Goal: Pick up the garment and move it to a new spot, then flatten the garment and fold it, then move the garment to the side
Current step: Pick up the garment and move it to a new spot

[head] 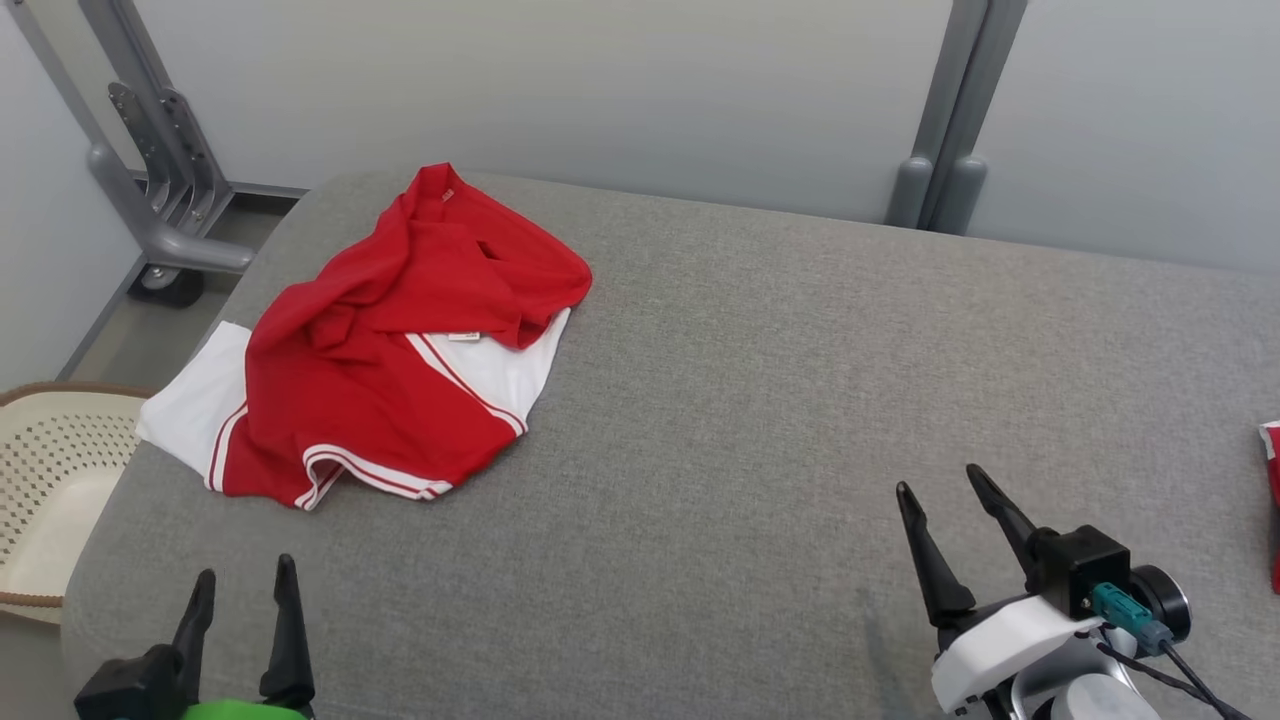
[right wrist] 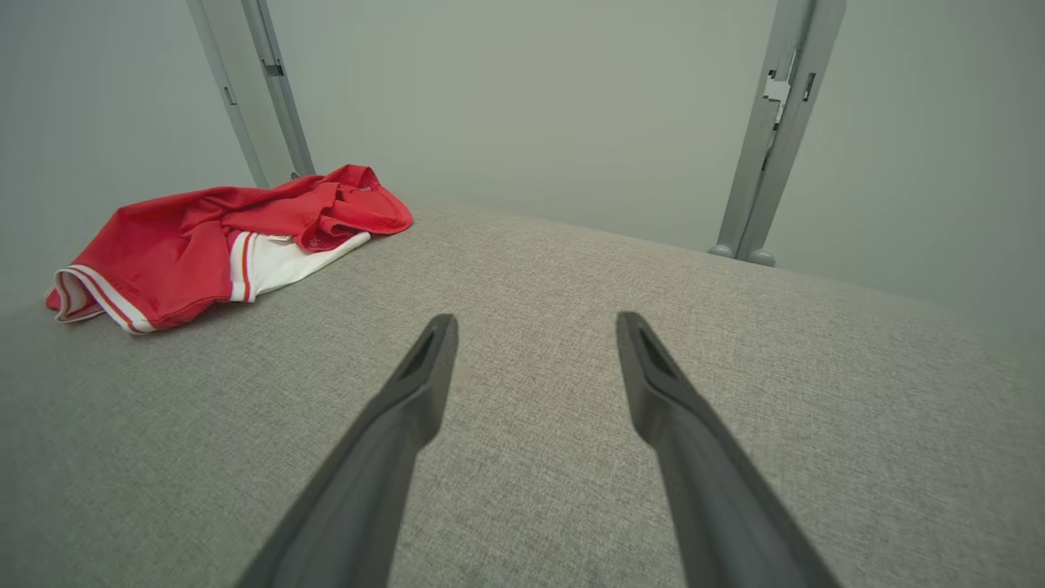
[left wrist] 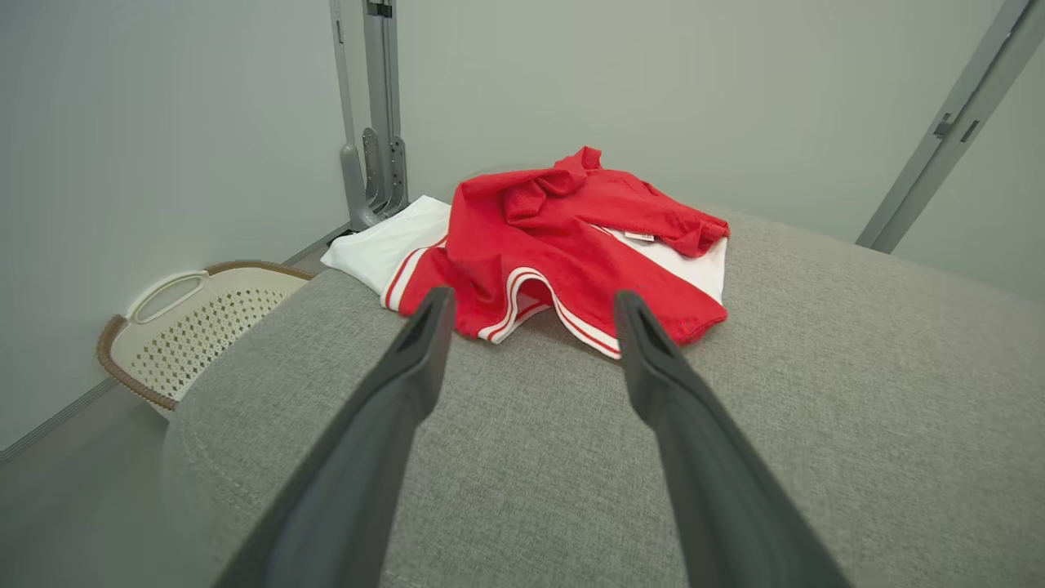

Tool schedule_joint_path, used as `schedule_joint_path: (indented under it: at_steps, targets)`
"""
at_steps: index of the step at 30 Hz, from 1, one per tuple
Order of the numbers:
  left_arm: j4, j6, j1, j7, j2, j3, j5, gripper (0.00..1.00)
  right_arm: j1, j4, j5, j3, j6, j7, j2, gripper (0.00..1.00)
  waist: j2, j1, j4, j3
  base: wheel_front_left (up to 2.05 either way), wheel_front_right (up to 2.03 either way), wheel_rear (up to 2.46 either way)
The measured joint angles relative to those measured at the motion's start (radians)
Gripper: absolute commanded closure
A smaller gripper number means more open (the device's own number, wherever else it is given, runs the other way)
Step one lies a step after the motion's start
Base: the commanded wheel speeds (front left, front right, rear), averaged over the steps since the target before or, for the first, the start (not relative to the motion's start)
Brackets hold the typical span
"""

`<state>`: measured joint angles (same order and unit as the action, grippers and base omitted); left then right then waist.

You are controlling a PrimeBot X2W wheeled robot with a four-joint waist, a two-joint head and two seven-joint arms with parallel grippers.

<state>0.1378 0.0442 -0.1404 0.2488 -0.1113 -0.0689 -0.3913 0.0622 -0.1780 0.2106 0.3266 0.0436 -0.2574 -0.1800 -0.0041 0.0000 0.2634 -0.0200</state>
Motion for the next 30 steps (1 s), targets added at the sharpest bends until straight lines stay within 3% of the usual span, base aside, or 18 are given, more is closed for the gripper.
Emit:
schedule_joint_path:
  at_steps: [12,30]
  targets:
    - [0.016,0.002,0.030,-0.042,-0.024,0.073,-0.060,0.00,-0.029,-0.008,-0.021,0.010,-0.008,0.000,0.023,0.00,0.0000,0.0000,-0.051,0.046,0.00,0.00,0.00]
    - [0.247,0.043,0.262,-0.370,-0.154,0.246,-0.233,0.00,-0.123,-0.003,-0.031,0.003,-0.026,0.000,0.061,0.00,0.0000,0.0001,-0.234,0.185,0.00,0.00,0.00]
